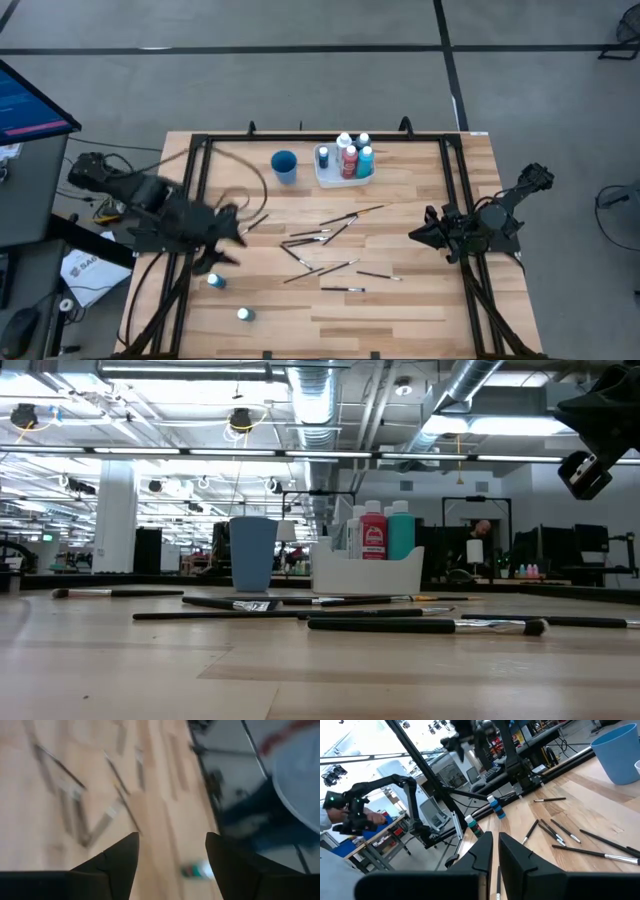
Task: Pick & Place Paint Supplies
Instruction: Put the blue paint bottle into the white bin
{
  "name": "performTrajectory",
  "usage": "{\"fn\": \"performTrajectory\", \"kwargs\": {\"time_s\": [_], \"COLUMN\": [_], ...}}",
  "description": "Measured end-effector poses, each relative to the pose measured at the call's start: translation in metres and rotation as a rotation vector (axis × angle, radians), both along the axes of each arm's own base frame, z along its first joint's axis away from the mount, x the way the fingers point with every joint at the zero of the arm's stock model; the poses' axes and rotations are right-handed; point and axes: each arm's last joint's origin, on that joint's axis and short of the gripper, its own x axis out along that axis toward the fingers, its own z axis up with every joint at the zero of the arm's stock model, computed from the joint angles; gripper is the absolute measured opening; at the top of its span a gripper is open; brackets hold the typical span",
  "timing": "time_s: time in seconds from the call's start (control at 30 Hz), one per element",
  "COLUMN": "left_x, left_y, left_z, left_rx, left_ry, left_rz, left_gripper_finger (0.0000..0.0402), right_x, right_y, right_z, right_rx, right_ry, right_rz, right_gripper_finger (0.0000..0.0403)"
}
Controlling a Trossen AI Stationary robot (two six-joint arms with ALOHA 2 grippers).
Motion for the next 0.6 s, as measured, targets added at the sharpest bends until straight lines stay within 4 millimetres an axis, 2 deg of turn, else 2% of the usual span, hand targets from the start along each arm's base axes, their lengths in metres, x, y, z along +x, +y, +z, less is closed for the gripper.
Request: {"fn": "performTrajectory", "kwargs": {"time_s": [0.1, 0.23, 0.4, 0.6], "left_x": [-0.011, -0.026, -0.042, -0.054], "left_y": [-0.018, -0.03, -0.034, -0.037], "left_z": [-0.021, -0.051, -0.084, -0.113], "left_rx": [-0.027, -0.061, -0.07, -0.017], "left_ry": [0.106, 0.244, 0.374, 0.458], "left_rz": [-0.04, -0.017, 0.039, 0.034], "left_gripper_finger": [0.0216, 0.0211, 0.0211, 0.0207], "right_x": [0.0, 0.0, 0.0, 0.0], "right_y": [0.0, 0.0, 0.0, 0.0], "right_z": [0.0, 0.0, 0.0, 0.0], "right_rx": [0.0, 0.0, 0.0, 0.0], "right_ry": [0.0, 0.0, 0.0, 0.0], "right_rz": [0.0, 0.0, 0.0, 0.0], "right_gripper_finger": [0.0023, 0.0024, 0.0023, 0.0024]}}
